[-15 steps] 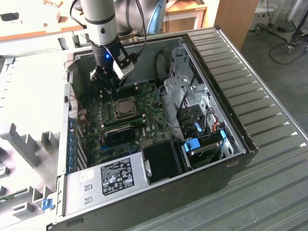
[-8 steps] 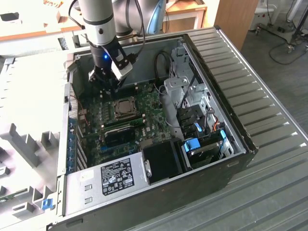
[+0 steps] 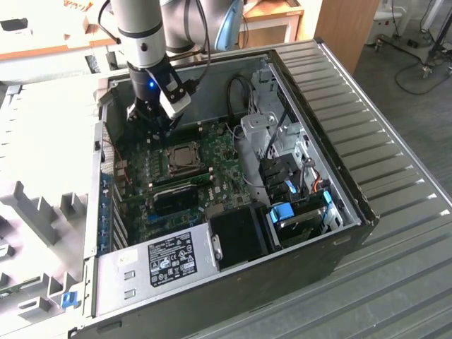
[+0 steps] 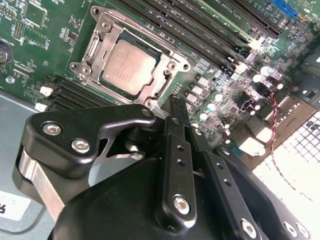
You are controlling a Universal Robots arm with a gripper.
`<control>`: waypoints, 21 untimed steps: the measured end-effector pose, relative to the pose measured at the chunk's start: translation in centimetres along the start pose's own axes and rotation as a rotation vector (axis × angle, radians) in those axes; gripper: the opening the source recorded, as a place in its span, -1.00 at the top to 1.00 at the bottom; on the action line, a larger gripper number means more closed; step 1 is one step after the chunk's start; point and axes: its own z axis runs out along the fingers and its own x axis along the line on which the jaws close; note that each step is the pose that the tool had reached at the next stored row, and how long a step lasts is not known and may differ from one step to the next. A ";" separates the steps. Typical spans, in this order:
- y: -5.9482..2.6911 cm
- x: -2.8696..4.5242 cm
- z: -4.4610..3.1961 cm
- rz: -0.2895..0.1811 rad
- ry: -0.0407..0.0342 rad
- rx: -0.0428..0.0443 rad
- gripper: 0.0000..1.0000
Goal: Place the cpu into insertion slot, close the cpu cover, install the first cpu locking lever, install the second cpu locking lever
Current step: 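Install the first cpu locking lever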
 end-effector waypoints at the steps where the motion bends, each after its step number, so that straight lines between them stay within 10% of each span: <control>1: 0.05 0.03 0.01 0.000 0.0000 0.0000 0.79; 21: 0.83 2.37 0.20 0.005 -0.0001 0.0000 0.79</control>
